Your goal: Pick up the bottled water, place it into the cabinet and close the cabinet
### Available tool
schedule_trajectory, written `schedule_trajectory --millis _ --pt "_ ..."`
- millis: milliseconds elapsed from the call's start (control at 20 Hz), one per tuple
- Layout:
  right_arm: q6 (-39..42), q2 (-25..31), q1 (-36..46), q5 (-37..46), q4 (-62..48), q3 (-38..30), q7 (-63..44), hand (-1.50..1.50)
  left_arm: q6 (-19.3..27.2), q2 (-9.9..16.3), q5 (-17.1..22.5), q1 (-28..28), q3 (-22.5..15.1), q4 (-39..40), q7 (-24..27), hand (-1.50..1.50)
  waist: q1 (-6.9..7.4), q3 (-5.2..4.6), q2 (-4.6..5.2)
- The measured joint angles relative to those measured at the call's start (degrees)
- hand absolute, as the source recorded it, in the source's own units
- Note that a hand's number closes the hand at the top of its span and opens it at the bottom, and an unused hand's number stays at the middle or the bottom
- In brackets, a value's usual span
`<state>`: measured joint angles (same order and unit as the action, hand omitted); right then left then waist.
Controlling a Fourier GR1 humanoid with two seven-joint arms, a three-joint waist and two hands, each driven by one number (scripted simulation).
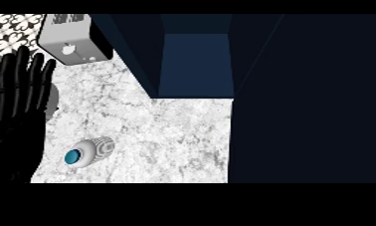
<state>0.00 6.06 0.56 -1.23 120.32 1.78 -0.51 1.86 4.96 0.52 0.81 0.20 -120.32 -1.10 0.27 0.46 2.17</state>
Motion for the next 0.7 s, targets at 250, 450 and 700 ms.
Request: schedule_trajectory --millis 250,450,700 --pt "0.2 -0.2 -3.1 0.9 2.0 1.0 0.2 -1.5 8.6 -2.9 -6.7 -5.4 1.6 -4.4 1.5 -1.5 0.32 -0.32 -1.82" --pt "2.6 -0.5 -6.9 -1.8 4.3 3.9 -1.1 -1.5 20.9 -4.2 -4.7 -11.3 3.4 -8.5 1.1 -1.5 1.4 -0.48 -2.67" --pt "3.8 -1.0 -10.6 -2.7 11.0 9.1 -5.3 -1.5 34.3 -4.7 -5.8 -21.3 -4.7 -17.2 0.2 -1.5 0.95 -0.47 -2.8"
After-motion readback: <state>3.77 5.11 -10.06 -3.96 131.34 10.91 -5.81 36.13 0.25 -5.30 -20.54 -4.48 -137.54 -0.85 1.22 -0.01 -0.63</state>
